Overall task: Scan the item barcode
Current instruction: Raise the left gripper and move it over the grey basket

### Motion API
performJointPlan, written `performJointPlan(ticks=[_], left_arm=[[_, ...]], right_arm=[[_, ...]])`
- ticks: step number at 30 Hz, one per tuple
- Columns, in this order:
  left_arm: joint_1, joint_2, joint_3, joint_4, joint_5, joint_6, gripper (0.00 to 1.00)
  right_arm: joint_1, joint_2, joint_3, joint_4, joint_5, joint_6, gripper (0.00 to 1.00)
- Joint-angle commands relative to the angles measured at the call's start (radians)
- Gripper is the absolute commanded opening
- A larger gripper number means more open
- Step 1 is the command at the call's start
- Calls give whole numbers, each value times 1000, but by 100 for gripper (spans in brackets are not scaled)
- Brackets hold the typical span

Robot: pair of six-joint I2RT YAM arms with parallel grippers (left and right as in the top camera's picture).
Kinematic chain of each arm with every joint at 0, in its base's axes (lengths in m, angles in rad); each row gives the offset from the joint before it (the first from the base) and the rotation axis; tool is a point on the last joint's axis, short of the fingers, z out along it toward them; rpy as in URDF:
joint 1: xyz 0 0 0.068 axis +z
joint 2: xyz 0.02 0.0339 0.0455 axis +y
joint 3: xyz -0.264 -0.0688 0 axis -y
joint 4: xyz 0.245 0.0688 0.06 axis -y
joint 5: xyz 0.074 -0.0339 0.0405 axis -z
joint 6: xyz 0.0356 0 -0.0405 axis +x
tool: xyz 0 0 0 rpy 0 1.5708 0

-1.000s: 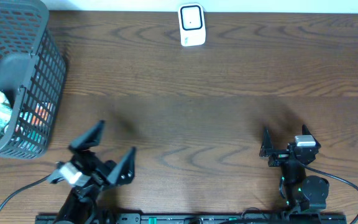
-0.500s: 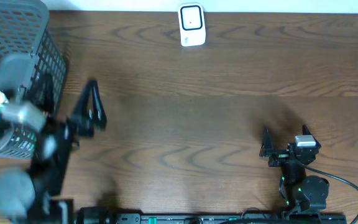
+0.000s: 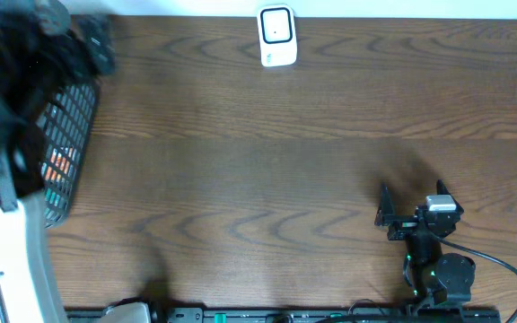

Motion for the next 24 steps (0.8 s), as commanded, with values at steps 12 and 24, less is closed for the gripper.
performJointPlan(ticks=[12, 24], left_arm=[[307, 381, 146, -106, -383, 104, 97], [390, 529, 39, -66, -510, 335, 98]], right_arm=[[-3, -6, -1, -6, 8, 10, 99], [-3, -6, -1, -6, 8, 10, 99]])
